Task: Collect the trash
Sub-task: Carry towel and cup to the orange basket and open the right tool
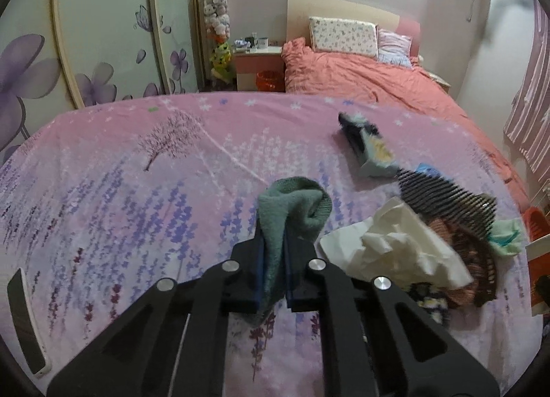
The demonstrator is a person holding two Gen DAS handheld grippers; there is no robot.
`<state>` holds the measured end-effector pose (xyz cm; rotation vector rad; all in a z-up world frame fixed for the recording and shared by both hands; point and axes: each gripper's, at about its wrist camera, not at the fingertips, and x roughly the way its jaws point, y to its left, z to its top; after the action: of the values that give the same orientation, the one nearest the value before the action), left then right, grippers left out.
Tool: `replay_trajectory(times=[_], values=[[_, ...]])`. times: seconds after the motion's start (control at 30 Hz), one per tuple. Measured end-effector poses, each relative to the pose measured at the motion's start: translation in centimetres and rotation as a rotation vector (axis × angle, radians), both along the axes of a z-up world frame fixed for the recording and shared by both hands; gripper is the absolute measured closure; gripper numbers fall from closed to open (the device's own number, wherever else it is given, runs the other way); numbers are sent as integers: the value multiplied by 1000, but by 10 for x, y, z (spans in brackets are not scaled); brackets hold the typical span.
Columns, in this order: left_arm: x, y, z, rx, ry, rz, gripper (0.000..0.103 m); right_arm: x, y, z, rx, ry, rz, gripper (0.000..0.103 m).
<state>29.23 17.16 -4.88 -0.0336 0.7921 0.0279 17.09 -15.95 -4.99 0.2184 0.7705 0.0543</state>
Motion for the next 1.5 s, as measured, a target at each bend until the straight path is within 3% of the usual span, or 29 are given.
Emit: replay_trajectory(times=[0.33,0.7,1.0,1.37,1.47,1.5], values=[[-37,-59,68,-42,-100,-121,93,-28,-34,21,-16,-57,-70,69],[-77,-214,104,-178,-127,-438,93,-55,-117,33,-2,-90,-259,69],[-89,-329,81,-238,-58,-637,93,-57,-167,23,20,-88,-381,69],[-74,-420,41,-242,25,-754,93,-53,-212,10,33,-69,-440,69],[-68,-440,27,-212,45,-761,87,-48,-222,6,33,-66,-451,68],[-66,-443,23,-203,50,-756,81,-45,-226,2,47,-60,-458,67]])
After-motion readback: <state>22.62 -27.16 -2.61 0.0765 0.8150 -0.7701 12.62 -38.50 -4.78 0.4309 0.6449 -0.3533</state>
